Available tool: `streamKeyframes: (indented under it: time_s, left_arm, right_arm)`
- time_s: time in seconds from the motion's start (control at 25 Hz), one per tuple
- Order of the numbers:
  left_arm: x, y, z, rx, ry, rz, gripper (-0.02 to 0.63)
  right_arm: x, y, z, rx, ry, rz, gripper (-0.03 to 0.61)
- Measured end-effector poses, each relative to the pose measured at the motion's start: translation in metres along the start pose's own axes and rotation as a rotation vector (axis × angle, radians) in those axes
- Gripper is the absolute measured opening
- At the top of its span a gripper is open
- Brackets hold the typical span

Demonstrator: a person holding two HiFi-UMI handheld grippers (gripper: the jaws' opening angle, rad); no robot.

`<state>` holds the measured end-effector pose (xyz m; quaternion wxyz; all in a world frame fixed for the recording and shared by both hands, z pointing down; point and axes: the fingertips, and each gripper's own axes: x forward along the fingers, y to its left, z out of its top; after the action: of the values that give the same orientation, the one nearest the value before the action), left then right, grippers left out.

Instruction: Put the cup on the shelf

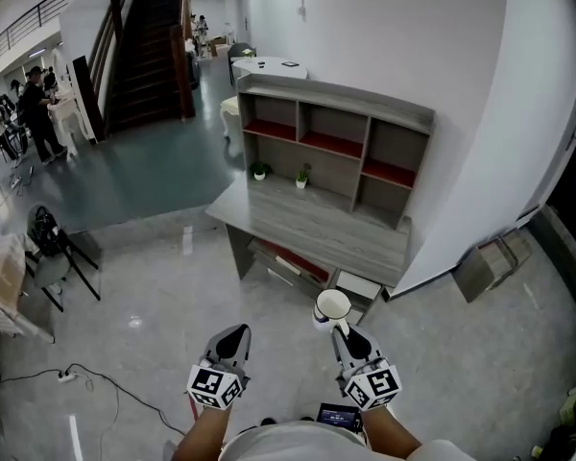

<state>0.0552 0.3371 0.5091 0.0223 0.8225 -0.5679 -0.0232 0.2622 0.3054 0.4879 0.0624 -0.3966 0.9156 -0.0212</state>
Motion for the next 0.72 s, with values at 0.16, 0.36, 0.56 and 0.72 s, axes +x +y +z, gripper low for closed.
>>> streamKeyframes:
  time_s: [0.16,0.36,0.56,0.72]
  left_arm:
    - [-0.011,0.002,0.003,-0.006,-0.008,0.016,0.008]
    - [-0.017,-0.005,0.003,-0.006,-0.010,0.016,0.009]
    - [-0.016,-0.008,0.004,-0.006,-0.010,0.020,0.009]
    - [-0.011,-0.014,0.004,-0.006,-0.015,0.016,0.008]
  right_arm:
    - [-0.001,0.007,0.002,-0.012,0.003,0.011,0.078]
    - [-0.005,0.006,0.004,-0.018,0.004,0.012,0.078]
    - [-0.011,0.002,0.006,-0.036,0.011,0.022,0.078]
    - [-0.016,-0.004,0.007,-0.043,0.015,0.030,0.078]
